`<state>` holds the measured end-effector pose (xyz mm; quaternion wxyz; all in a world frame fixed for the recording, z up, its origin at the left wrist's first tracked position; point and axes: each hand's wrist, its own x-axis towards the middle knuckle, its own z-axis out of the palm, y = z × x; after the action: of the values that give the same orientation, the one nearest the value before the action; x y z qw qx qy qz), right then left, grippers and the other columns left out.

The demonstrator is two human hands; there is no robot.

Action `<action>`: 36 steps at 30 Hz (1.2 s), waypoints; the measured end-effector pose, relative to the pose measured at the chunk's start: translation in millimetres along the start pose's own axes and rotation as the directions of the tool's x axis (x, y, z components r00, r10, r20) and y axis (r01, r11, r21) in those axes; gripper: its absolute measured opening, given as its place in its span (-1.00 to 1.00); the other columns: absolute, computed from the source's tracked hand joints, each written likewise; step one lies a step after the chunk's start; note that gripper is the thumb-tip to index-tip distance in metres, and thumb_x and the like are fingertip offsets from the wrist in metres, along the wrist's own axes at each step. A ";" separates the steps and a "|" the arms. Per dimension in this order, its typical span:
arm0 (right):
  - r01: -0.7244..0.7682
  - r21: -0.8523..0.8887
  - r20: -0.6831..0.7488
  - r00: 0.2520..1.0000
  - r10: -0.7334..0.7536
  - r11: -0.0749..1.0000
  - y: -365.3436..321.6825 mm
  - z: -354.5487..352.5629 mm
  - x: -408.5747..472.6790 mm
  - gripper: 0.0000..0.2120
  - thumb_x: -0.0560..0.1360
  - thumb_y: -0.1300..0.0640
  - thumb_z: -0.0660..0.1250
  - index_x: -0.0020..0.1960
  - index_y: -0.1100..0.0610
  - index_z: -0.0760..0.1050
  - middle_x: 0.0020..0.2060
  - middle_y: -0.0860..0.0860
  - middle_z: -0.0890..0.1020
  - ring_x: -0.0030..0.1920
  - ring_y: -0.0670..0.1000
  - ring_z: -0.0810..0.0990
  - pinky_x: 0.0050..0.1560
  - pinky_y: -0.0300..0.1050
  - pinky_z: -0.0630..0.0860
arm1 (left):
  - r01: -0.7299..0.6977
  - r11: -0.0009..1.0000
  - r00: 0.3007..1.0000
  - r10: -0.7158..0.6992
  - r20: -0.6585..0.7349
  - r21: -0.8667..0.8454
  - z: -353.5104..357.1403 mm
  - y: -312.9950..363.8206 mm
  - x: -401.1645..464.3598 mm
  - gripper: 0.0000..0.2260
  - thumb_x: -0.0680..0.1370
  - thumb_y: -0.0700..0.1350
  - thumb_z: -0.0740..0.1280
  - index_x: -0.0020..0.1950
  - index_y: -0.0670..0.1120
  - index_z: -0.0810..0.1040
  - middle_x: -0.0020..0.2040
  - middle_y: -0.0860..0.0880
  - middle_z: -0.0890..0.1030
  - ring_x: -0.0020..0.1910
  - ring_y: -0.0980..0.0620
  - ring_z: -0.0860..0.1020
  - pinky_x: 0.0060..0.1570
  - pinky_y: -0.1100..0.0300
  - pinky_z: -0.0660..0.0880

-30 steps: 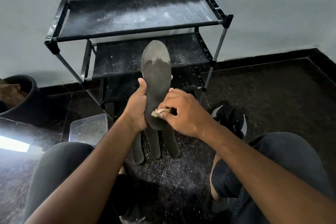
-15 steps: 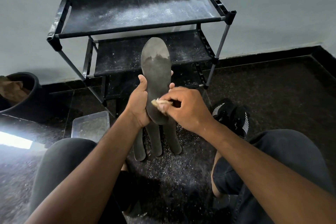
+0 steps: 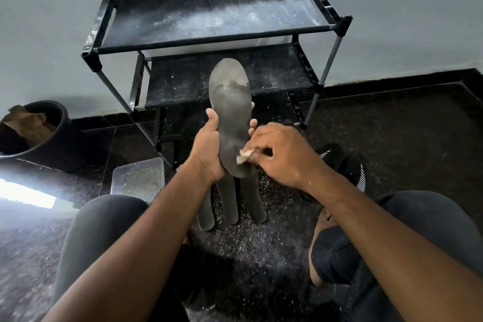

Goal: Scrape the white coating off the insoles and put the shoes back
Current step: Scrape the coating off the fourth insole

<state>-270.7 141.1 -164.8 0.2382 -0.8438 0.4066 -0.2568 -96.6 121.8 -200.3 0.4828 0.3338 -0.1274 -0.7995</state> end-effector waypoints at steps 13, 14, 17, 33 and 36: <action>-0.196 0.355 0.092 0.980 0.175 0.914 -16.3 5.4 -3.9 -0.94 0.42 0.21 0.52 -0.12 0.09 0.74 -0.24 -0.07 0.72 -0.11 -0.16 0.67 0.20 -0.42 0.41 | -0.012 0.999 0.996 0.015 -0.086 0.033 0.9 -1.6 -1.7 -0.25 0.63 0.42 -0.01 0.52 -0.11 0.47 0.19 -0.19 0.60 0.10 -0.08 0.58 0.34 0.03 0.45; -0.206 0.383 0.029 0.977 0.211 0.901 -14.3 1.6 -1.8 -0.94 0.42 0.19 0.53 -0.11 0.09 0.74 -0.22 -0.07 0.73 -0.08 -0.18 0.67 0.17 -0.41 0.45 | -0.018 0.999 0.997 0.022 -0.079 0.049 1.0 -1.9 -2.2 -0.25 0.64 0.41 -0.03 0.52 -0.12 0.47 0.22 -0.19 0.62 0.15 -0.10 0.60 0.37 0.00 0.45; -0.195 0.290 -0.238 0.934 0.268 0.937 0.7 -4.3 5.2 -0.88 0.44 0.20 0.52 -0.03 0.11 0.73 -0.17 -0.09 0.69 -0.12 -0.15 0.64 -0.08 -0.32 0.55 | -0.021 0.992 0.997 0.029 -0.069 0.124 7.8 -11.5 -4.4 -0.29 0.67 0.35 -0.04 0.48 -0.17 0.49 0.34 -0.18 0.62 0.27 -0.09 0.62 0.36 0.01 0.50; -0.078 0.208 -0.103 0.990 0.101 0.975 -1.7 4.3 2.9 -0.88 0.44 0.21 0.51 -0.04 0.08 0.72 -0.16 -0.12 0.69 -0.08 -0.14 0.59 0.02 -0.18 0.54 | -0.010 0.973 0.990 0.042 -0.133 0.232 14.5 -11.8 -9.2 -0.28 0.65 0.36 0.01 0.43 -0.20 0.53 0.29 -0.21 0.65 0.20 -0.12 0.68 0.12 0.02 0.66; -0.121 0.060 -0.319 0.938 0.134 0.991 9.3 2.0 7.9 -0.85 0.46 0.18 0.50 0.03 0.09 0.71 -0.12 -0.11 0.66 -0.07 -0.08 0.51 -0.06 -0.20 0.49 | -0.010 0.967 0.994 0.039 -0.107 0.254 20.1 -22.7 -10.7 -0.32 0.67 0.33 0.01 0.46 -0.17 0.51 0.36 -0.22 0.61 0.36 -0.15 0.58 0.38 -0.06 0.49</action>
<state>-270.4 130.0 -170.0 0.2012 -0.7576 0.4887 -0.3832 -122.0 139.9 -192.9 0.4525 0.4350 -0.2056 -0.7509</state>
